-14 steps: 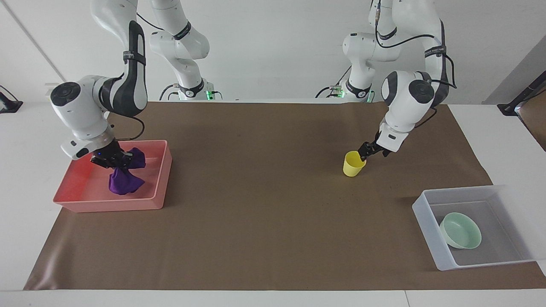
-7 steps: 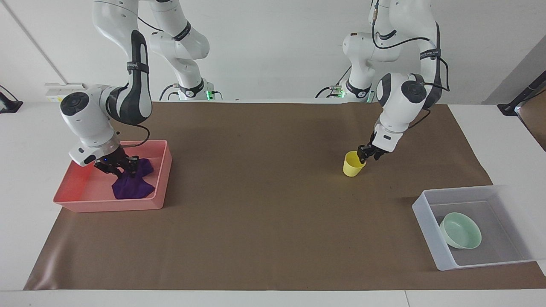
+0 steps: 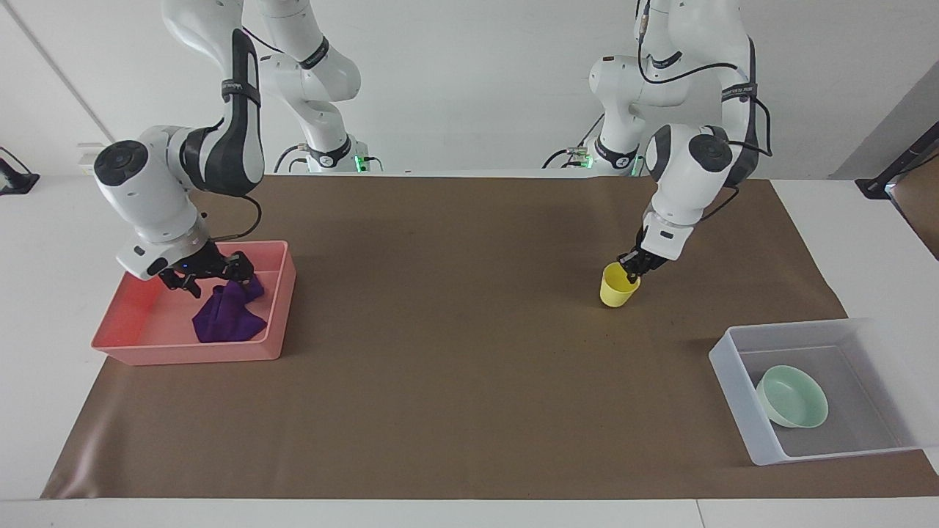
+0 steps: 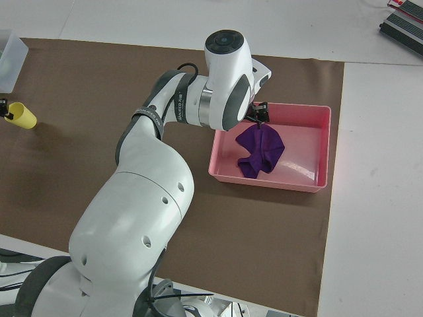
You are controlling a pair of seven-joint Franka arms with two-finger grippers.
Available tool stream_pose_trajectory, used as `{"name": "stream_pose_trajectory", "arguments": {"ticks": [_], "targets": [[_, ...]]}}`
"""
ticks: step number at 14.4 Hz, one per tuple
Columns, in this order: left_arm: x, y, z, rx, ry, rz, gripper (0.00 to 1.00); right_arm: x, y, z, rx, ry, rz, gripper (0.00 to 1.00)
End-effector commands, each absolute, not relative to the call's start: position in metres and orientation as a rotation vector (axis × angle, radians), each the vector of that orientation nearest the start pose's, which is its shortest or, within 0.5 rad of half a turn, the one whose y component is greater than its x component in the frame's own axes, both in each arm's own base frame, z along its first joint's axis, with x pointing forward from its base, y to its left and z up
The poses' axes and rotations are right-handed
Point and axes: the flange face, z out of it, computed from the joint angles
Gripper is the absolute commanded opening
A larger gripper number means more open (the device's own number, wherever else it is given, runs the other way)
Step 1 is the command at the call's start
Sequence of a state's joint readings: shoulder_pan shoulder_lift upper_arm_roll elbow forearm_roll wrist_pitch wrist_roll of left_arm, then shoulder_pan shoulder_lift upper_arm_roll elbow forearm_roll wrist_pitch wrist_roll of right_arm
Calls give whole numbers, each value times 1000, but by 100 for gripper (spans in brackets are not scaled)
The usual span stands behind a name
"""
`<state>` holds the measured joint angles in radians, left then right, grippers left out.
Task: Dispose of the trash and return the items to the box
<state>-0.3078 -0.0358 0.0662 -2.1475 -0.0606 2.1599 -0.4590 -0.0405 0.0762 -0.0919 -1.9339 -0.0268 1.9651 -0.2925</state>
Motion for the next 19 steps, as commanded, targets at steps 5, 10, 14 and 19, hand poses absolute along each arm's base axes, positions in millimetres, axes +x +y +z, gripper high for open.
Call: {"name": "stream_pose_trajectory", "arguments": {"ticks": [5, 10, 14, 19], "targets": [[665, 58, 483, -3037, -854, -284, 0, 573, -19, 548, -3153, -232, 155, 95], [730, 107, 394, -2996, -869, -442, 0, 543, -10, 602, -3143, -254, 222, 98], [727, 101, 379, -3028, -673, -424, 100, 514, -11, 615, -3128, -252, 268, 99], [694, 90, 444, -3050, -588, -296, 100, 513, -10, 616, -3127, -260, 256, 99]]}}
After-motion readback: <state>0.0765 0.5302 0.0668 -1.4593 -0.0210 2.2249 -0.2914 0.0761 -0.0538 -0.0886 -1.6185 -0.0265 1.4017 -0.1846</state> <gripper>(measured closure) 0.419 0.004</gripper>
